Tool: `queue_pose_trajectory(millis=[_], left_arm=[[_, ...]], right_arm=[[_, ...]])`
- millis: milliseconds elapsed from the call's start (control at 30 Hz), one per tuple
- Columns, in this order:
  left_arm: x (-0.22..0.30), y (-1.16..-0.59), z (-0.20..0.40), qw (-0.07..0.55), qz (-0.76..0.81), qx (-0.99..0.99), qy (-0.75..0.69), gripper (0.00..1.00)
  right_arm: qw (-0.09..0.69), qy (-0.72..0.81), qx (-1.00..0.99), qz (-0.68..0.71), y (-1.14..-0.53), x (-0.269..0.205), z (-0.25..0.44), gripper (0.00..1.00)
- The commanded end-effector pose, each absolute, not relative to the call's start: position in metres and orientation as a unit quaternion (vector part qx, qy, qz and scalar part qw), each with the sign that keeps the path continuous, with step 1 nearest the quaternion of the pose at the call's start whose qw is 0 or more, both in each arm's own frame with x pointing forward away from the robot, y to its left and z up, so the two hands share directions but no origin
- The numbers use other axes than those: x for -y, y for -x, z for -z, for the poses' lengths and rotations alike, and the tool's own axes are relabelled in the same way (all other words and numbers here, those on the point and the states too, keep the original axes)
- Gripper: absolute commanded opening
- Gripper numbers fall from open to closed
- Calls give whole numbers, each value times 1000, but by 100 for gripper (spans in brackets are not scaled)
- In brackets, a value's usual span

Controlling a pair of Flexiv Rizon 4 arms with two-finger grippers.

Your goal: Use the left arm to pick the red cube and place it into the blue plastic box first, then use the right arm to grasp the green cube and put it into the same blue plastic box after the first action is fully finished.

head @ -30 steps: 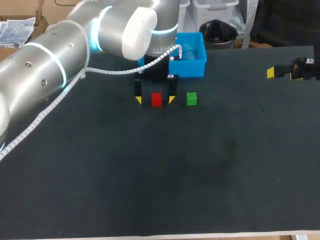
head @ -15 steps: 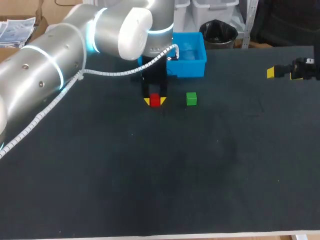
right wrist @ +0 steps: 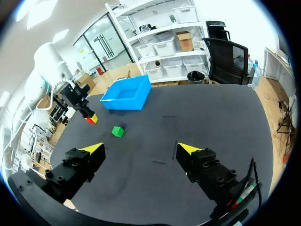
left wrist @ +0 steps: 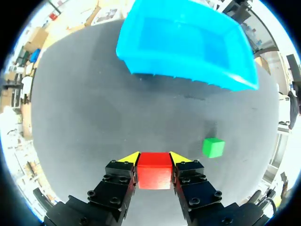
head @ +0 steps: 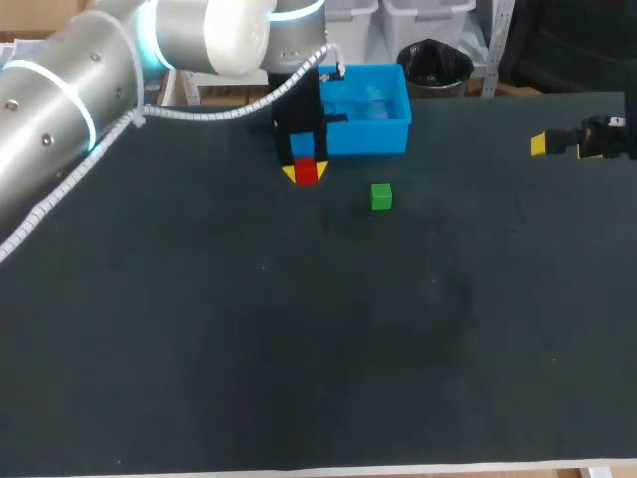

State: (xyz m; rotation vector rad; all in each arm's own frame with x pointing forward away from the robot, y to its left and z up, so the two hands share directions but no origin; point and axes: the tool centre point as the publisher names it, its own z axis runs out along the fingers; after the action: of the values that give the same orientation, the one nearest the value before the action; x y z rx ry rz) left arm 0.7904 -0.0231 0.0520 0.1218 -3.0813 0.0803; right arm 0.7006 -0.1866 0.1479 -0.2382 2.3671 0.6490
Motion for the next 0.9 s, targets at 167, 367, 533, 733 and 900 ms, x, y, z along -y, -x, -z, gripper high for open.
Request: queue_pose_trajectory(millis=[167, 367, 533, 733, 900], left_arm=[[23, -783, -108, 13, -24, 999, -45, 0], [25, -784, -144, -8, -32, 998, -47, 0], [24, -786, -152, -19, -30, 998, -52, 0], [25, -793, -158, -27, -38, 997, -58, 0], [21, -810, -165, -26, -106, 991, -73, 0]], right_arm=[[331, 90, -906, -246, -700, 186, -149, 100], [331, 90, -906, -246, -700, 186, -149, 100], [331, 90, -906, -246, -700, 186, -149, 100], [331, 90, -906, -246, -700, 186, -149, 100], [331, 90, -906, -246, -700, 186, -149, 100]])
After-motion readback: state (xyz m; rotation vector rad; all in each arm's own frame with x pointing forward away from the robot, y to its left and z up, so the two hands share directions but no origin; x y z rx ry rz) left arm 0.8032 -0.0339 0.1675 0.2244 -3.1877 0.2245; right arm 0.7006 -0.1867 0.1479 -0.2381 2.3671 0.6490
